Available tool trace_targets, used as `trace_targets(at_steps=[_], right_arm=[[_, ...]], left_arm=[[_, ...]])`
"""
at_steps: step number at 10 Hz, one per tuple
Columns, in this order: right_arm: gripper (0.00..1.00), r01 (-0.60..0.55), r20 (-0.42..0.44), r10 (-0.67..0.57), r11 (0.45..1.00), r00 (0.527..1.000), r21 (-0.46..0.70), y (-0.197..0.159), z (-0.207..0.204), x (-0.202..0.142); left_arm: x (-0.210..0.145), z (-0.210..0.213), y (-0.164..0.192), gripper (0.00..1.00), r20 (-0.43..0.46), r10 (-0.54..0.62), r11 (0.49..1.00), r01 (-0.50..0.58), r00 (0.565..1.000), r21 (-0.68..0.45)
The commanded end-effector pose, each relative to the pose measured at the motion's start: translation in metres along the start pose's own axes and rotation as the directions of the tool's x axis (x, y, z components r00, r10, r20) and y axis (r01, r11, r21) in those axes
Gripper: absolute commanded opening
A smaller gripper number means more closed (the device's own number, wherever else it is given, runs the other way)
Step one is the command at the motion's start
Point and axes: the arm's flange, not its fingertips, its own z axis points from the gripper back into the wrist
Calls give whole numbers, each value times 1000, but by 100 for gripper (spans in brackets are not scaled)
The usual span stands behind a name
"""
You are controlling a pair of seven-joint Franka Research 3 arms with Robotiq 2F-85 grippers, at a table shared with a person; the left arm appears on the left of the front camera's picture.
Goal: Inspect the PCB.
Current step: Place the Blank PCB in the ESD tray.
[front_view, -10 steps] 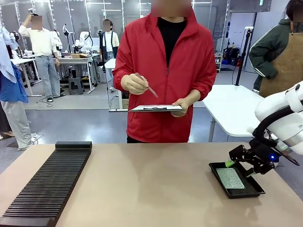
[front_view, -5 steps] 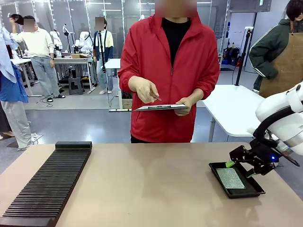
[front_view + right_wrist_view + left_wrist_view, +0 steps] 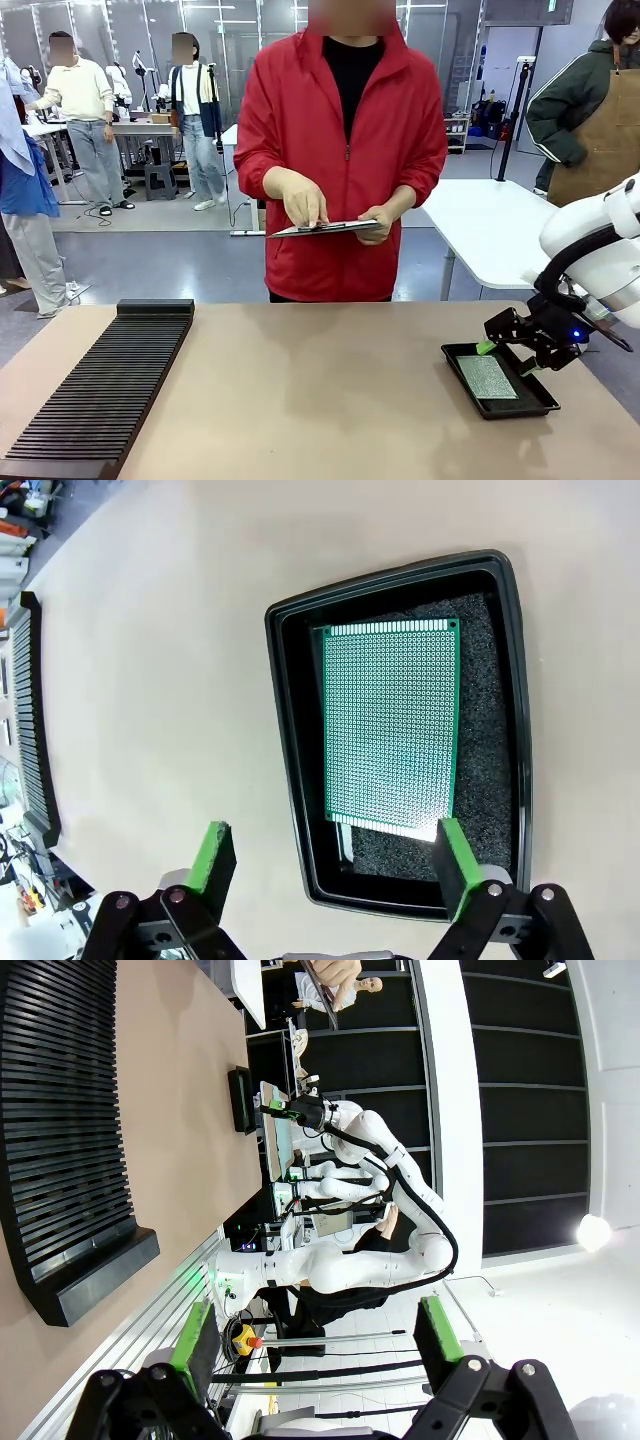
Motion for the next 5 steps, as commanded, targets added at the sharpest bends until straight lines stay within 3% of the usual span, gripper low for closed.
trace_targets(at_steps=[1, 5], right_arm=[[100, -7, -2, 7, 1000, 1000, 3, 0, -2, 1], [100, 0, 0, 0, 1000, 1000, 0, 0, 0, 0]], left_arm=[[-1, 1, -1, 100, 2, -2, 1000, 2, 1000, 7], [-1, 1, -1, 100, 2, -2, 1000, 2, 1000, 7]])
